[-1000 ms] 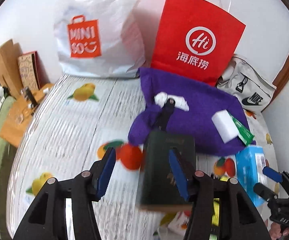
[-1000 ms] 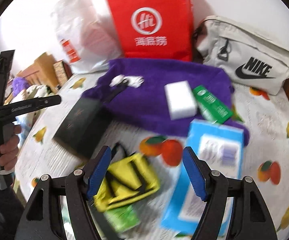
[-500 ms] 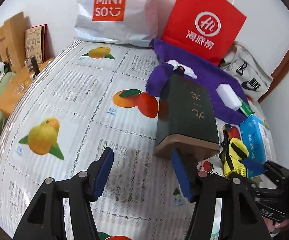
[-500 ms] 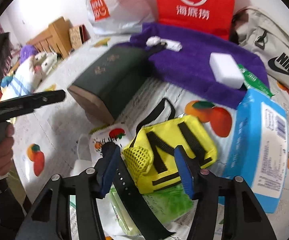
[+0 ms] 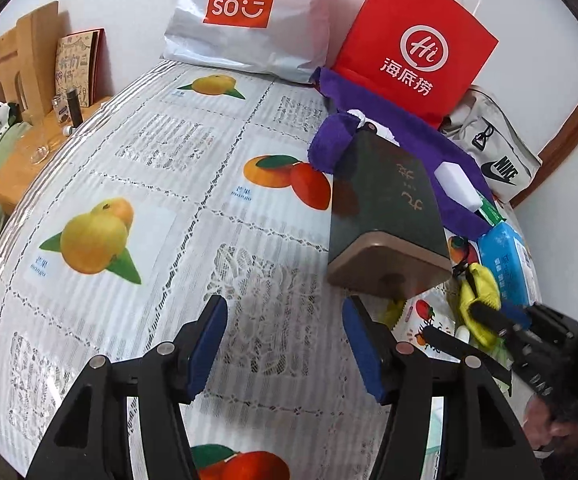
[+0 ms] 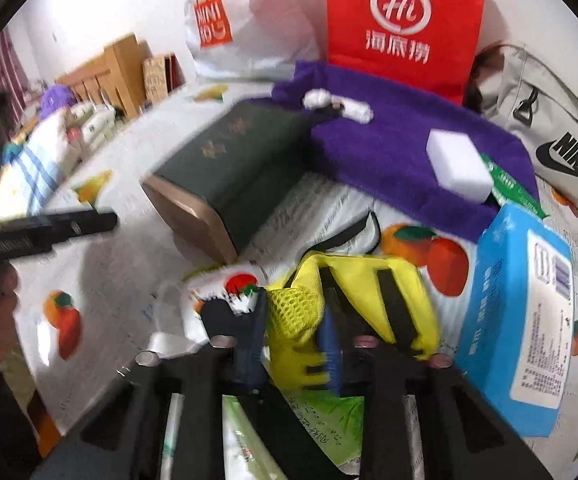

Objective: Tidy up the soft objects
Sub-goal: 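Close the right tool on the yellow mesh bag with black straps, then grasp the white glove with the left tool while the right tool lifts the yellow bag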

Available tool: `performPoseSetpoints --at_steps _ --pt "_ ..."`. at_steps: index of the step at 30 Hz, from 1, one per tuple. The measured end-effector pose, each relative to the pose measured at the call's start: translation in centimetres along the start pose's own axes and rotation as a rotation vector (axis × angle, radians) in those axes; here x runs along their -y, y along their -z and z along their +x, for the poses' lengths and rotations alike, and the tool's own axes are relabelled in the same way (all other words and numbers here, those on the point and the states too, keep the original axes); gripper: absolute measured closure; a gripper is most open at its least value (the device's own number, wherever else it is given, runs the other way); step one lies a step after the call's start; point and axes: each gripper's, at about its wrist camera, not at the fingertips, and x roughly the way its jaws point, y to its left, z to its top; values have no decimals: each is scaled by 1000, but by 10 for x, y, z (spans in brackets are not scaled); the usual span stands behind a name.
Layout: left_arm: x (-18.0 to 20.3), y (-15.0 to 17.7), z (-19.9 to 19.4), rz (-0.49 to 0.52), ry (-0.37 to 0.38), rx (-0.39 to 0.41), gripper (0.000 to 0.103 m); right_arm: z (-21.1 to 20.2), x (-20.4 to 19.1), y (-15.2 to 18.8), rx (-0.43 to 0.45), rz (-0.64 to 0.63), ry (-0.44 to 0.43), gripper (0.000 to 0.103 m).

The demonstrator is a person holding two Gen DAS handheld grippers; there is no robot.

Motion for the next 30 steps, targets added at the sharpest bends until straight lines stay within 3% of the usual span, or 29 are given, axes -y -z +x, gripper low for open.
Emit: performPoseSetpoints --at_steps 12,22,30 --pt "25 28 -10 64 20 -22 45 -71 -12 15 147 20 -34 84" --pt "47 62 -21 119 24 -30 43 -112 -11 60 202 45 -22 84" --pt "72 83 -17 181 51 -46 39 -129 -1 112 181 64 22 84"
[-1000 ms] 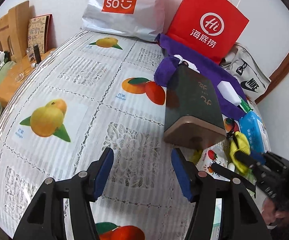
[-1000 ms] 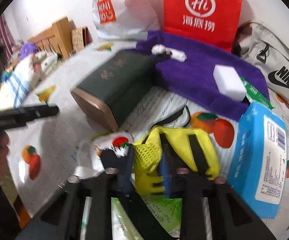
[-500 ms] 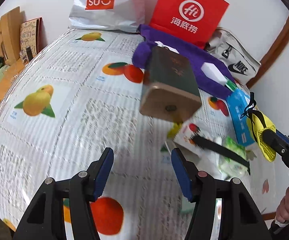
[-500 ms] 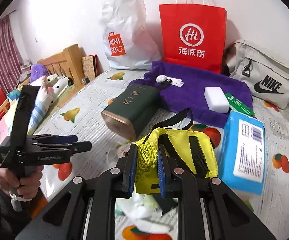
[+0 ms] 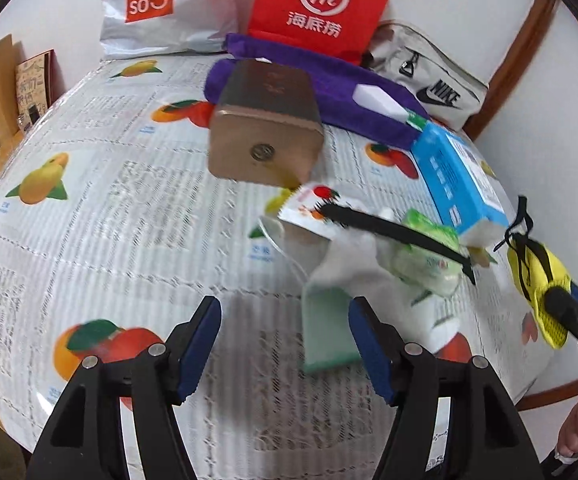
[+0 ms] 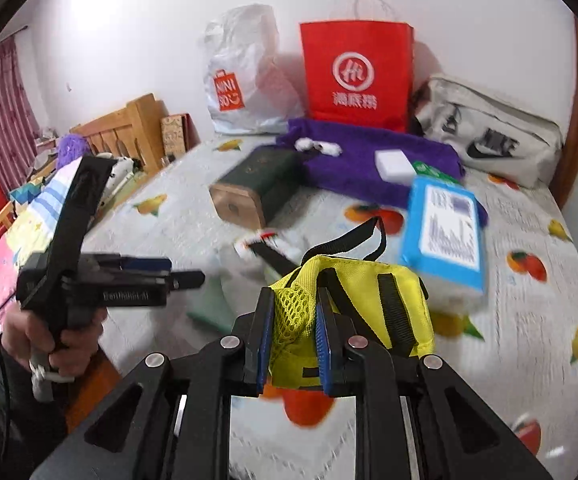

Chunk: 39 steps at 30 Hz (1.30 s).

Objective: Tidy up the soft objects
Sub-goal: 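Grasp the white glove with the left tool while the right tool lifts the yellow bag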

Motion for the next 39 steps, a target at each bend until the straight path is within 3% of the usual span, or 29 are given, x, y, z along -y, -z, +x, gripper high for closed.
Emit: performPoseSetpoints --at_steps 12,14,18,24,28,33,34,36,38,39 --pt "35 5 19 39 31 -41 38 16 45 41 -63 70 116 83" --pt "38 3 21 28 47 -37 38 20 48 42 -63 77 110 83" --pt "43 0 29 35 10 -41 38 34 55 44 -77 94 93 83" --pt "44 0 33 17 -10 48 38 53 65 51 -99 149 77 84" --pt "51 -5 39 68 -38 23 35 53 65 52 -89 158 67 82" --pt "52 -7 41 51 -47 47 35 57 62 52 -82 159 74 76" --pt "52 -6 41 51 -47 57 37 58 62 52 -80 155 80 76" --pt "50 -4 39 54 -48 74 49 59 61 52 -78 154 93 81" --pt "41 -4 33 30 8 89 72 58 62 52 -72 160 94 82" --pt "36 -4 31 18 48 91 77 57 62 52 -69 164 93 83"
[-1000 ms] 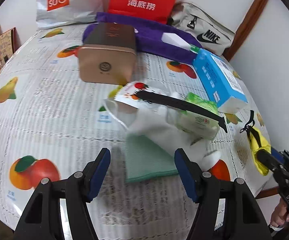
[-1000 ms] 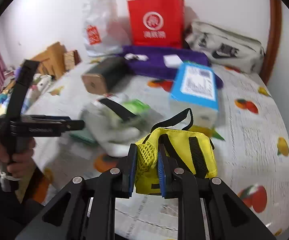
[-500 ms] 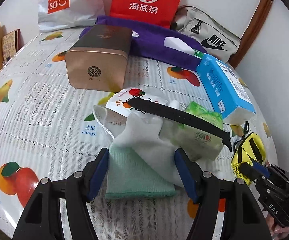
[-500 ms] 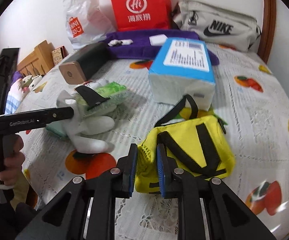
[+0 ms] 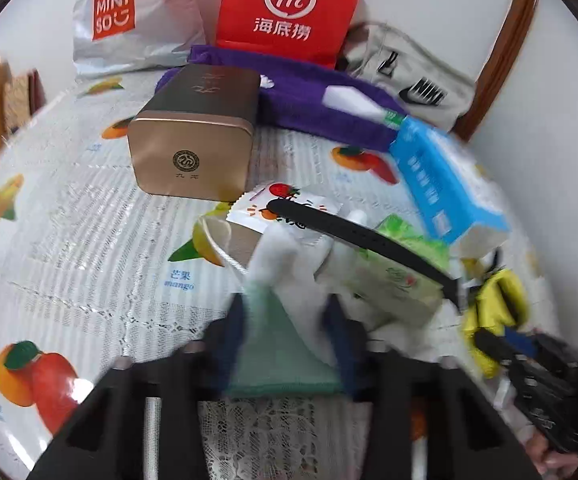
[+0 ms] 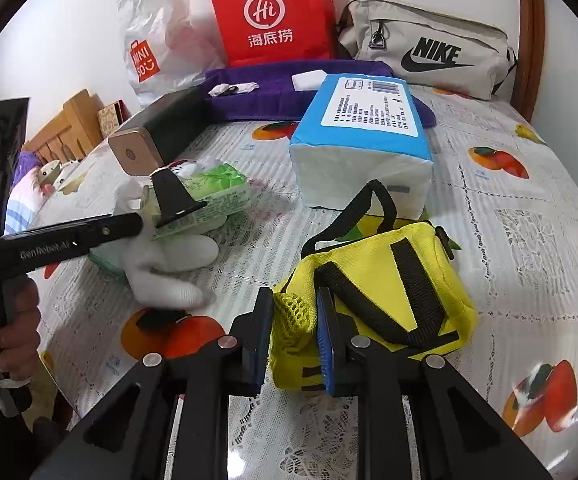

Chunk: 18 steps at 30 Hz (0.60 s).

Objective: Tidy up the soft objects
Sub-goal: 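Grasp the white glove with the left tool while the right tool lifts the yellow bag, then lift the white glove with the left tool while the right tool carries the yellow bag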

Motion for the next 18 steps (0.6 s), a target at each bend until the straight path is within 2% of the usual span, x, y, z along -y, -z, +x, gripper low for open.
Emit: performPoseSetpoints --at_steps 1,2,5,7,11,18 --pt "-6 -1 -5 -16 47 2 82 0 0 0 1 0 1 83" --pt "-9 -1 -8 -19 55 8 84 0 0 0 2 -3 5 83" --pt "-14 -1 -18 -4 21 35 87 -1 -3 1 2 -18 20 83" --pt "-19 0 -24 -15 24 41 91 -1 -3 1 0 -19 21 83" --pt "-30 0 -35 -54 24 63 93 -4 0 -1 -2 3 17 83" --pt "-35 -5 -54 -59 28 107 93 -19 -2 -7 17 -6 35 84"
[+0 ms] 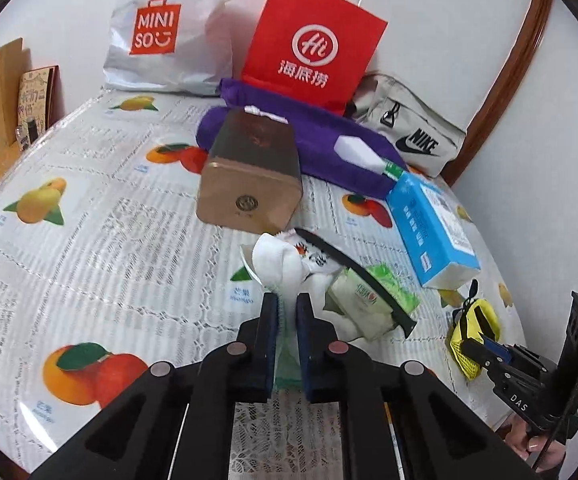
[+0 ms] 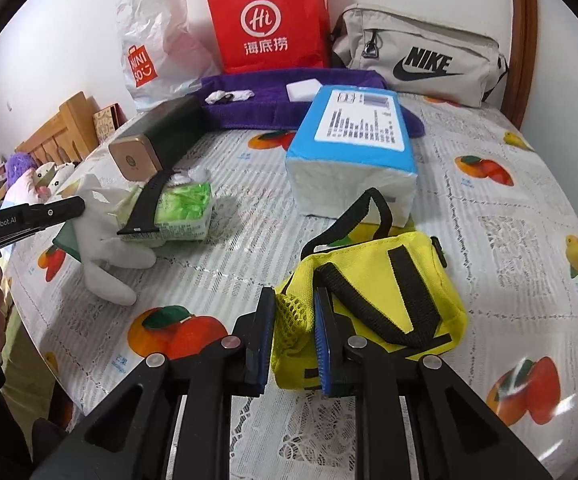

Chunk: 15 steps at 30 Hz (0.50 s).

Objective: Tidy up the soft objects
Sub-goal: 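Lift the white glove with the left tool while the right tool carries the yellow bag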

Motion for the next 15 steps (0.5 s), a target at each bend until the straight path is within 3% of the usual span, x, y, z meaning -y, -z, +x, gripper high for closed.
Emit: performPoseSetpoints --at_steps 15 --pt "-9 -26 -32 -48 -30 78 93 -35 2 -23 57 3 -11 86"
